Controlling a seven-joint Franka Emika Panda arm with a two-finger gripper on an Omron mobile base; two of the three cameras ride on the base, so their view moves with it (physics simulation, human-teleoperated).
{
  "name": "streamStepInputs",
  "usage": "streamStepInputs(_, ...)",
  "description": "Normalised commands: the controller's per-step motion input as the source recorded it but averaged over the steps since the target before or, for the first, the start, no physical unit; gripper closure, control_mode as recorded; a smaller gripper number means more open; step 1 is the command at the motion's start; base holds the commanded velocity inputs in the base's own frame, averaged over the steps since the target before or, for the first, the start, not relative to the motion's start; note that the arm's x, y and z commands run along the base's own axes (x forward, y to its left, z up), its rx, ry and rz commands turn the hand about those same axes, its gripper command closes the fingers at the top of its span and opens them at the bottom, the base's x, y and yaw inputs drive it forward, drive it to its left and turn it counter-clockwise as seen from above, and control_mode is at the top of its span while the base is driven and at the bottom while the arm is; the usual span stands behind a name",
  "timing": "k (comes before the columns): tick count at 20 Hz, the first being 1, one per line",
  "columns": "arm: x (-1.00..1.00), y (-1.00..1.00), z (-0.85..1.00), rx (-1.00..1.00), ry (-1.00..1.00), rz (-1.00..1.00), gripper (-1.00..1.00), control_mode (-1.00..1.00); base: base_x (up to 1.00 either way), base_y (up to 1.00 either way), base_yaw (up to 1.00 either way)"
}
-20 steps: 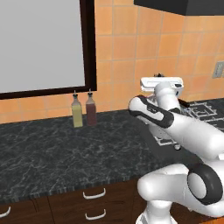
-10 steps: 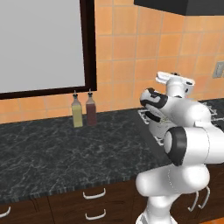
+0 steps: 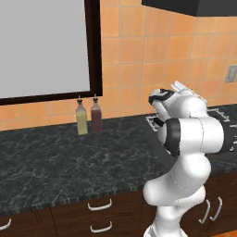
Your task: Put the onion and lemon wedge in the pot. Retrieve the spatula and lightly stir the vegetables in the pot.
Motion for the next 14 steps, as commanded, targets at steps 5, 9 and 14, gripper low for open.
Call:
streamStepInputs(5,0.01,-0.18,0.0,0.26,0.09,-0.2,1.0,-1.0,0.0,0.0,0.0)
streamStepInputs(9,-0.36,-0.03,0.39,0.31,0.06,-0.16,1.0,-1.0,0.0,0.0,0.0)
streamStepInputs(14,-0.17,0.0,0.34,0.13,0.0,-0.13,1.0,-1.0,0.0,0.0,0.0)
